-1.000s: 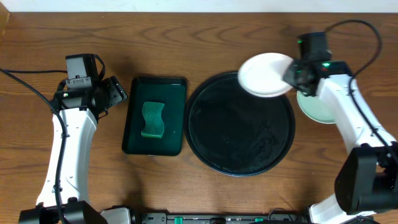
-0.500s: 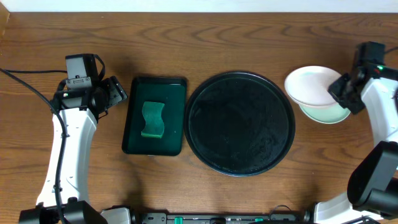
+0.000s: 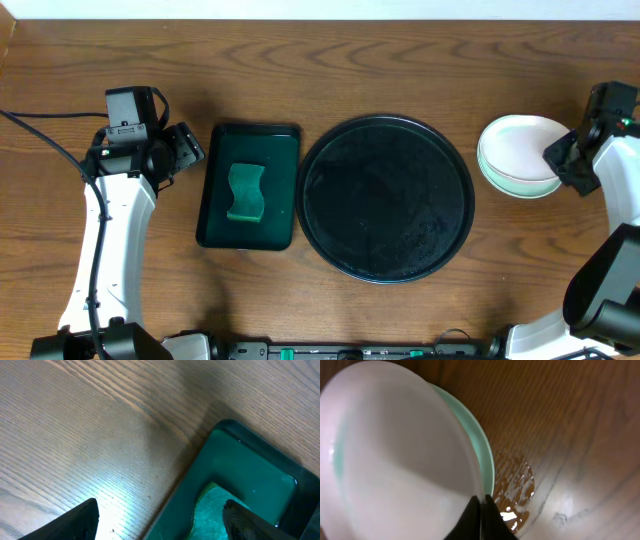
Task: Clean dirty plates on tray and stack at the side
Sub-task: 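Lower the white plate onto the pale green plate with the right gripper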
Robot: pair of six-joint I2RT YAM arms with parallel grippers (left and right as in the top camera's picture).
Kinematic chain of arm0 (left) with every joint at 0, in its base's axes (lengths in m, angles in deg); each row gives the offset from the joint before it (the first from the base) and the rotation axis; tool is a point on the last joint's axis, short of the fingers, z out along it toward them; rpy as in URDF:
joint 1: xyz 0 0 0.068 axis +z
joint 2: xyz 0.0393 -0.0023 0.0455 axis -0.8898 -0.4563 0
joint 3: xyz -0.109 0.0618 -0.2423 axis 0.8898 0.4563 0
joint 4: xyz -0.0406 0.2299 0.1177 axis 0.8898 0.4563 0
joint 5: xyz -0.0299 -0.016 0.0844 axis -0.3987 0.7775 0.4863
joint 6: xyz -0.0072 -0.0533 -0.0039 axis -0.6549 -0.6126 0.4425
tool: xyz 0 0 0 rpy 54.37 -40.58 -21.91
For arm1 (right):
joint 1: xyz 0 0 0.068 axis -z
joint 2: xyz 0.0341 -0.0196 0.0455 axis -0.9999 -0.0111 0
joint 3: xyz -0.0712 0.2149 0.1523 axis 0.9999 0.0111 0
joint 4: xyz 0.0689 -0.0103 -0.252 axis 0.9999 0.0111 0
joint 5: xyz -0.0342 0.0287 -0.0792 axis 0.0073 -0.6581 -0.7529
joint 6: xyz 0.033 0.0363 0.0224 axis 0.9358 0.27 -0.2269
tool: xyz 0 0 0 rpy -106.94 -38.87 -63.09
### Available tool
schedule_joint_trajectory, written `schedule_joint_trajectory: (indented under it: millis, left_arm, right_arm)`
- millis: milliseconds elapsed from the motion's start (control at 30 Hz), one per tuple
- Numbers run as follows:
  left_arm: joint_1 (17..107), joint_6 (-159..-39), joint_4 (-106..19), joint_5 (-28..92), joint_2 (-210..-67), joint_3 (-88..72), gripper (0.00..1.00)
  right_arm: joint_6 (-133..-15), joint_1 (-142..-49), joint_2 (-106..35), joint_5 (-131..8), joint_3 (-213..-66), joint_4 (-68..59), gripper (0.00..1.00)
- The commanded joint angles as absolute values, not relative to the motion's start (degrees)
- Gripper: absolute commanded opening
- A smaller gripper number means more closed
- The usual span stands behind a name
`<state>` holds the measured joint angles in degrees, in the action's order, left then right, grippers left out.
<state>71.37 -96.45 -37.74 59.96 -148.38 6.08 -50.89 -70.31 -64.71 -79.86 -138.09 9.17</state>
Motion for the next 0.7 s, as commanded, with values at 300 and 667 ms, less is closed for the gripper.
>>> schedule_joint_trajectory:
  millis: [300, 667]
  left_arm:
    - [71.56, -96.31, -37.76, 60.48, -148.29, 5.09, 0.79]
    - [71.56, -96.34, -37.76, 60.48, -148.29, 5.09, 0.80]
  right_arm:
    - [-58.19, -70.27, -64.60, -78.31, -133.52, 4.80, 0.23]
    - [-70.52, -70.53, -61.83, -62.61, -134.90, 4.82, 0.65]
